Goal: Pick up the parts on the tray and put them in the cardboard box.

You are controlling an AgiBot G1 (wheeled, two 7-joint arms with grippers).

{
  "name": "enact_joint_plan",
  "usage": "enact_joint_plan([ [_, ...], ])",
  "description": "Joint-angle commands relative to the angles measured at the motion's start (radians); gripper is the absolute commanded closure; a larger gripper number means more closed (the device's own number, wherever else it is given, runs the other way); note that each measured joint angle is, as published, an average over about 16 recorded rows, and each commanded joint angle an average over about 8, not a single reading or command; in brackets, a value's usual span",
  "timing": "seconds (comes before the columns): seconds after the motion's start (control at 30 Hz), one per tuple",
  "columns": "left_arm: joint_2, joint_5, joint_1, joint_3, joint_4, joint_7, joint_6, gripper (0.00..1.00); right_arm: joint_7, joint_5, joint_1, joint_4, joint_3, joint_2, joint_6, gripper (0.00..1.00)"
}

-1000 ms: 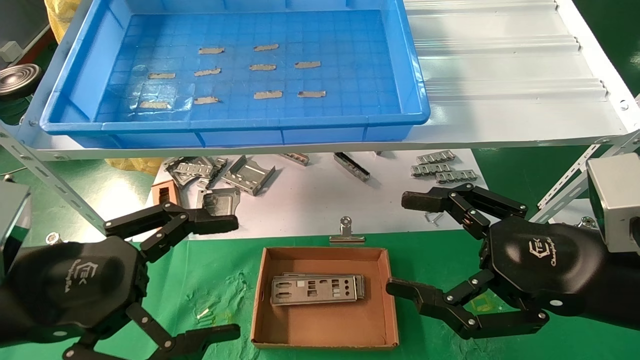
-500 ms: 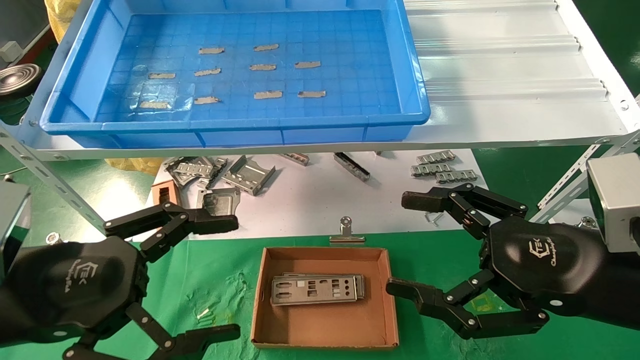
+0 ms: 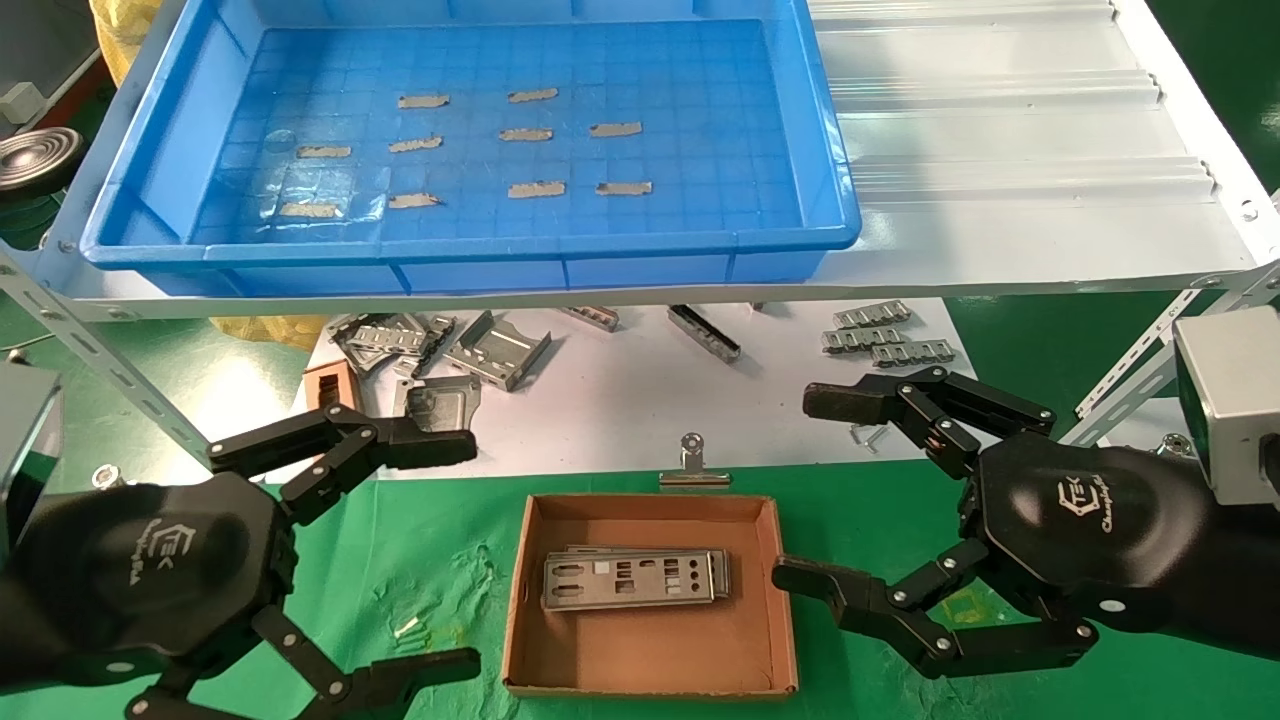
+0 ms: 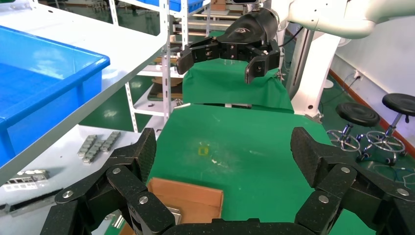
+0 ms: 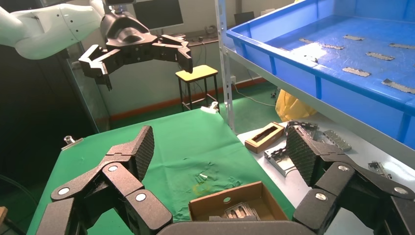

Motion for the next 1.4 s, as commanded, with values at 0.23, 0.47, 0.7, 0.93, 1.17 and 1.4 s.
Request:
enact_joint_plan([
  [0.23,0.000,0.000,0.000,0.000,0.000,0.000,0.000,0.00,0.000,0.000,0.000,0.000,0.000,0.000,0.000,0.00],
  [0.47,0.000,0.000,0.000,0.000,0.000,0.000,0.000,0.00,0.000,0.000,0.000,0.000,0.000,0.000,0.000,0.00],
  [0.7,0.000,0.000,0.000,0.000,0.000,0.000,0.000,0.00,0.000,0.000,0.000,0.000,0.000,0.000,0.000,0.00],
  [0.93,0.000,0.000,0.000,0.000,0.000,0.000,0.000,0.00,0.000,0.000,0.000,0.000,0.000,0.000,0.000,0.00],
  [1.17,0.000,0.000,0.000,0.000,0.000,0.000,0.000,0.00,0.000,0.000,0.000,0.000,0.000,0.000,0.000,0.00],
  [1.4,0.000,0.000,0.000,0.000,0.000,0.000,0.000,0.00,0.000,0.000,0.000,0.000,0.000,0.000,0.000,0.00],
])
